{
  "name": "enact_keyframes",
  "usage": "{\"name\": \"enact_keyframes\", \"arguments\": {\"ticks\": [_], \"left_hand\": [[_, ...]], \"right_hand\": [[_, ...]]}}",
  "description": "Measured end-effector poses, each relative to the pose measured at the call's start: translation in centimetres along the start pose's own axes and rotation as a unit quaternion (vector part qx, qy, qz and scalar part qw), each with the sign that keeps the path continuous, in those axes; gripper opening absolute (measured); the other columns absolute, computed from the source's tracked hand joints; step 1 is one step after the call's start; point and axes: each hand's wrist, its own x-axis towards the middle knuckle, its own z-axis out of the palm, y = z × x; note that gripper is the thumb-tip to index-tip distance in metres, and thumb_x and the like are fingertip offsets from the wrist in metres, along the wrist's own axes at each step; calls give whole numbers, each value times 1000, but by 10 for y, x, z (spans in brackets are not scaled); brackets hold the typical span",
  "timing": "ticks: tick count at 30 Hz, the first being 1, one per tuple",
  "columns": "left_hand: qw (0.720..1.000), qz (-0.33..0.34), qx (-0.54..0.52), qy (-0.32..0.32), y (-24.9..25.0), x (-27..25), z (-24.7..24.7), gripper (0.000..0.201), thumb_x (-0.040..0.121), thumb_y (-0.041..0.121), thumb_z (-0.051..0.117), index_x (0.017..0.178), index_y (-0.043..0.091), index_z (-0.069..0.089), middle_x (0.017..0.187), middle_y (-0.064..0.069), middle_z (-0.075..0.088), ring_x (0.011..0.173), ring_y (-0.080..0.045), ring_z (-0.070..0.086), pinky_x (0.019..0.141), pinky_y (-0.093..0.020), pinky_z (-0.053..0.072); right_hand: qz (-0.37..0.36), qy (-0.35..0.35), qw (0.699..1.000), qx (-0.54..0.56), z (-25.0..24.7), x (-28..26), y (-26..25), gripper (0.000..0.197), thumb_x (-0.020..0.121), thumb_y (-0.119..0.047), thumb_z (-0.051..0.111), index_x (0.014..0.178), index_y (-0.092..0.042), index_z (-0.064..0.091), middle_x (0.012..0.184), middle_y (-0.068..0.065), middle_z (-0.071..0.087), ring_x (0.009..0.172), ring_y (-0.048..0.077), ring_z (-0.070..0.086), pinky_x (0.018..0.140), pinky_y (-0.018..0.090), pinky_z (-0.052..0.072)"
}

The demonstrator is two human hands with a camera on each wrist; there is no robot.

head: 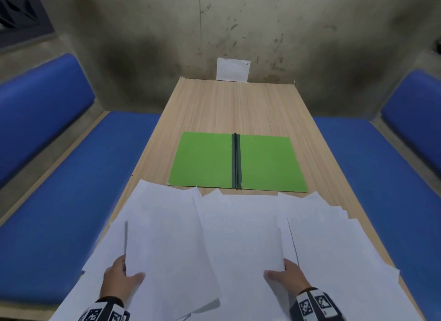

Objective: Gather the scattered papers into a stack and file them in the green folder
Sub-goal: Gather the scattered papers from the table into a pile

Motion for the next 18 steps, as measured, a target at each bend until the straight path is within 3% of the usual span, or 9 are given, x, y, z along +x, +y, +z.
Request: {"name": "enact_keyframes", "arguments": {"ticks": [3, 6, 9, 12, 16, 17, 18], "left_hand": [[998, 64, 19, -7, 10, -2, 5, 25, 83, 2, 57, 106, -5, 62, 96, -23, 62, 79, -30, 53, 74, -32, 43], [995, 97, 11, -15, 22, -3, -1, 28, 92, 7, 45, 114, 1, 60, 112, -21, 63, 94, -30, 52, 81, -32, 37], [993, 116, -5, -32, 36, 2, -18, 30, 93, 9, 45, 119, 3, 57, 118, -17, 60, 110, -32, 53, 89, -34, 36], [986, 148, -2, -82, 50, 10, -31, 27, 92, 8, 48, 118, 7, 57, 113, -12, 61, 103, -25, 53, 87, -30, 36], [975, 180, 69, -113, 62, 37, -19, 23, 86, 14, 57, 108, 13, 63, 108, -8, 63, 105, -28, 59, 84, -31, 41], [970, 196, 99, -102, 64, 44, -12, 23, 83, 14, 59, 104, 11, 66, 109, -10, 62, 106, -30, 59, 83, -31, 42], [967, 204, 122, -86, 67, 49, -3, 25, 81, 13, 61, 105, 8, 67, 113, -12, 59, 110, -30, 56, 87, -31, 42]], "right_hand": [[-12, -5, 1000, -21, 7, -7, -5, 20, 82, -4, 60, 102, -6, 57, 96, 10, 59, 87, 23, 55, 56, 17, 40], [-38, 26, 998, -33, 0, -10, -7, 12, 84, -6, 55, 96, -9, 56, 94, 14, 61, 84, 25, 56, 59, 24, 43], [-35, 97, 995, -4, -28, -10, -6, 6, 87, -10, 55, 92, -8, 55, 93, 17, 62, 83, 27, 58, 65, 28, 44], [7, 168, 986, -17, -74, -3, 8, 8, 88, -15, 54, 91, -8, 52, 95, 18, 60, 88, 32, 58, 75, 32, 43], [99, 263, 954, -107, -127, -7, 32, 18, 80, -22, 56, 84, -5, 61, 84, 18, 62, 79, 32, 60, 61, 30, 42], [127, 265, 947, -129, -135, -9, 39, 24, 79, -26, 55, 88, -6, 64, 90, 18, 63, 86, 33, 61, 63, 30, 44], [156, 257, 940, -160, -142, -9, 48, 31, 79, -32, 54, 96, -8, 65, 106, 17, 62, 100, 33, 58, 73, 32, 47]]}}
